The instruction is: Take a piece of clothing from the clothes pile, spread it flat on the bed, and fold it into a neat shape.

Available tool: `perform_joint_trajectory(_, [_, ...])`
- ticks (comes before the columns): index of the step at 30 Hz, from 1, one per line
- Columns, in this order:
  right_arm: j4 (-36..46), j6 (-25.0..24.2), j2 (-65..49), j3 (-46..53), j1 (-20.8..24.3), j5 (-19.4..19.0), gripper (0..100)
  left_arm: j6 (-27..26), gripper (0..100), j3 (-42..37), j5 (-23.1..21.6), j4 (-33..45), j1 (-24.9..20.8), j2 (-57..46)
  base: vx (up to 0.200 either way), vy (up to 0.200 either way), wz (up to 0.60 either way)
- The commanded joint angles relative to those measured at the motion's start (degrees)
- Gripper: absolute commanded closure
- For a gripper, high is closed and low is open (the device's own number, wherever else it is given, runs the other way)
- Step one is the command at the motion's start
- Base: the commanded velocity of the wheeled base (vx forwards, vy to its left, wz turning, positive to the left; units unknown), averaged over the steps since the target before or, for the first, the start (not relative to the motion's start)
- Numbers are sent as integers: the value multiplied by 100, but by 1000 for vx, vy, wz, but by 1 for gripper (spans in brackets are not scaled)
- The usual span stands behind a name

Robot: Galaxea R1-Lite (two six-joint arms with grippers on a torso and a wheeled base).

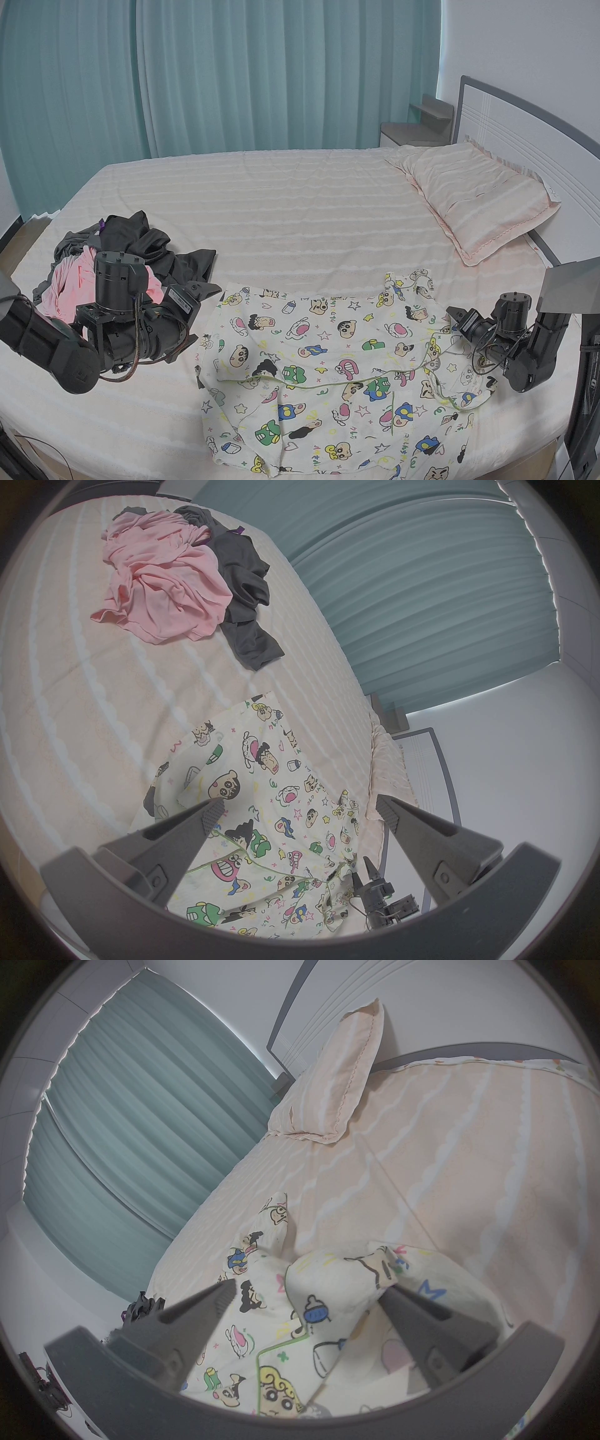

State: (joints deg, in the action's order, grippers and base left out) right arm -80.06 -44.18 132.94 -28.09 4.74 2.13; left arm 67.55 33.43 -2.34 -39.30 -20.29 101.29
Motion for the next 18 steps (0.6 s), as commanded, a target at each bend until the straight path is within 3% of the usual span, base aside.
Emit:
perform_joint_trajectory(1, [-45,-21,-383,357,-35,6,0,-5,0,-12,-38,19,-11,119,0,0,0])
perform_joint_trajectory(8, [-186,-100,-1420,1359,9,-2,0,-172,0,-266,-276,37,-160,365,0,0,0])
perform_joint_trajectory(18, [-854,-135,-1903,2492,203,-11,0,-1385,0,-1233,-390,19,-512,321,0,0,0])
